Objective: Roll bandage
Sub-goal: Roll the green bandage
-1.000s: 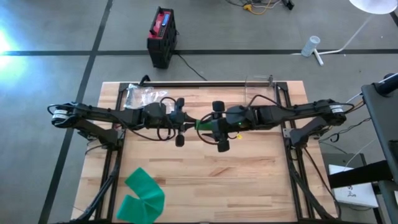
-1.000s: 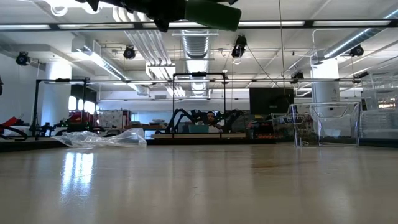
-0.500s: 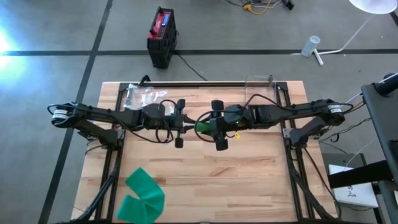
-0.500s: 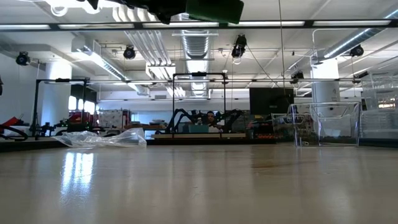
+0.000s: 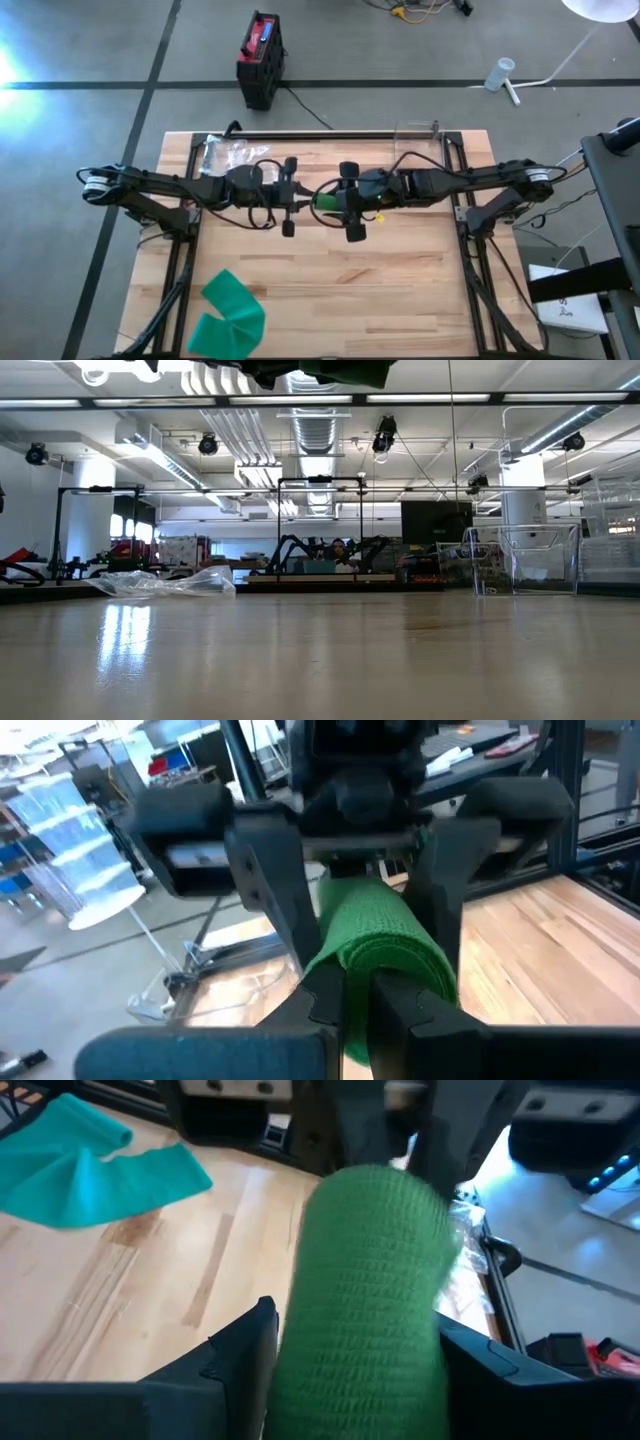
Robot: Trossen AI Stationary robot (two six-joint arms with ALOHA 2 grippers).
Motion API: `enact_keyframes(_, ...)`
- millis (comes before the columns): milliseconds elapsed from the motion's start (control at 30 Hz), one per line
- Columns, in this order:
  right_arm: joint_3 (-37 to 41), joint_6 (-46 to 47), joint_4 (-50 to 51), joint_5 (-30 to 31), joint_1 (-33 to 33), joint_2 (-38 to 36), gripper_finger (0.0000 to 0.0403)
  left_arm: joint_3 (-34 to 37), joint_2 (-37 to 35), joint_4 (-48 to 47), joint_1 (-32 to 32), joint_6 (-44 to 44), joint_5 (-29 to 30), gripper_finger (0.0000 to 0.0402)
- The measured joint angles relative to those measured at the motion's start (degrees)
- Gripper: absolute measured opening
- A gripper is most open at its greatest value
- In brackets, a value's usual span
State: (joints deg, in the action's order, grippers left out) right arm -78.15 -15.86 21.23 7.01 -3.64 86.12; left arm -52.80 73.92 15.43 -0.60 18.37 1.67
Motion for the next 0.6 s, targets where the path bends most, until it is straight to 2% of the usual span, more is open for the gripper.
enact_keyframes(367, 0.00, 0.81, -0.26, 0.00, 0.23, 0.03, 0.0196, 0.00, -0.01, 0.67, 0.02, 2.51, 0.26, 0.0009)
enact_keyframes(467, 0.00, 1.36, -0.38, 0.02, 0.38, 0.01, 0.0179, 0.00, -0.01, 1.10, 0.04, 2.49, 0.27, 0.0009)
enact_keyframes(600, 0.00, 1.36, -0.42, 0.04, 0.48, -0.03, 0.0131, 0.00, -0.01, 1.29, 0.04, 2.44, 0.28, 0.0009)
